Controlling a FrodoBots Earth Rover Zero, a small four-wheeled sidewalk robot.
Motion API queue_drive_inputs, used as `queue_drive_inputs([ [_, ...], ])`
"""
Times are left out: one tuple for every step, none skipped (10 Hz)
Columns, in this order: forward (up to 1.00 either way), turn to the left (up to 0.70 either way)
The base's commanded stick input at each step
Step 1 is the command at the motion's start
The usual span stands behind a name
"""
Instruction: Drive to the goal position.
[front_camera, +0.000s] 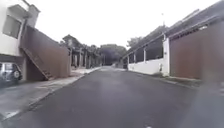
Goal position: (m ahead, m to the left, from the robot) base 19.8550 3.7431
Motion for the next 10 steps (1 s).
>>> queue_drive_inputs([
  [0.5,0.0],
  [0.5,0.0],
  [0.5,0.0],
  [0.5,0.0],
  [0.5,0.0],
  [0.5,0.0],
  [0.5,0.0],
  [0.5,0.0],
  [0.5,0.0],
  [0.5,0.0],
])
